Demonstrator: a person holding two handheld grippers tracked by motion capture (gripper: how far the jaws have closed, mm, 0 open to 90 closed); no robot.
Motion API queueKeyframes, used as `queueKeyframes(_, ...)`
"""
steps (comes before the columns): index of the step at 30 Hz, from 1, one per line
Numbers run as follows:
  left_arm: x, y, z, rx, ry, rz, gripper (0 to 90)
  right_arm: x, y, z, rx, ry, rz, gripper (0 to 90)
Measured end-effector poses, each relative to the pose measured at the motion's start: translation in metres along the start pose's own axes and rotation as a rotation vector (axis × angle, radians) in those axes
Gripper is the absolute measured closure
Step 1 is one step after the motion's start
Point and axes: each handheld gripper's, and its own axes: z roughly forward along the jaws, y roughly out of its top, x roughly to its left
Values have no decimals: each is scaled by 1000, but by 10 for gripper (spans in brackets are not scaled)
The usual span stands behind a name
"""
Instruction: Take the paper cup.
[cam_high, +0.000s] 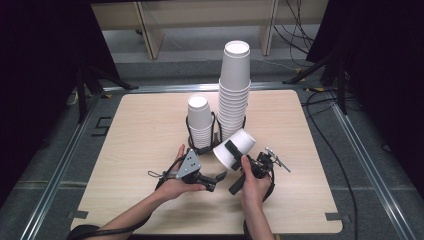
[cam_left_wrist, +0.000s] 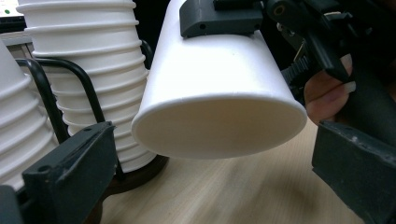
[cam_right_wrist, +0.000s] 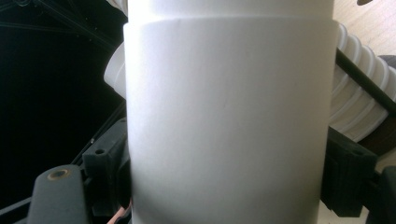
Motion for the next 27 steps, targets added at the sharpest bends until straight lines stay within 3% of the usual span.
queueKeyframes(2,0,-1,2,-15,-8,1,0,-1,0,0,-1,4,-5,202)
queueKeyframes(6,0,1,2,-1,-7,26,0,1,-2,1,7,7,3,202)
queueKeyframes(8,0,1,3,2,-12,23,0,3,-2,1,19,12,47,203)
queueKeyframes(13,-2,1,6,-10,-12,-1,0,0,-3,2,5,21,-2,205)
queueKeyframes(14,-4,1,6,7,-12,-42,0,0,-3,2,3,4,-4,205)
queueKeyframes(15,-4,1,7,5,-11,-42,0,0,-3,2,2,5,-5,206)
queueKeyframes(16,-2,1,8,-1,-7,-16,0,2,-4,1,14,6,33,206)
queueKeyframes(17,-4,1,7,6,-7,-39,0,0,-4,2,3,4,-3,206)
queueKeyframes(18,-4,1,7,7,-8,-37,0,0,-4,2,6,6,-3,207)
queueKeyframes(19,-4,1,8,8,-4,-32,0,3,-5,2,14,14,31,207)
queueKeyframes(22,-3,1,10,-11,-8,-28,0,2,-5,3,9,5,8,207)
queueKeyframes(27,-3,2,10,9,-5,-25,0,1,-5,2,6,17,7,207)
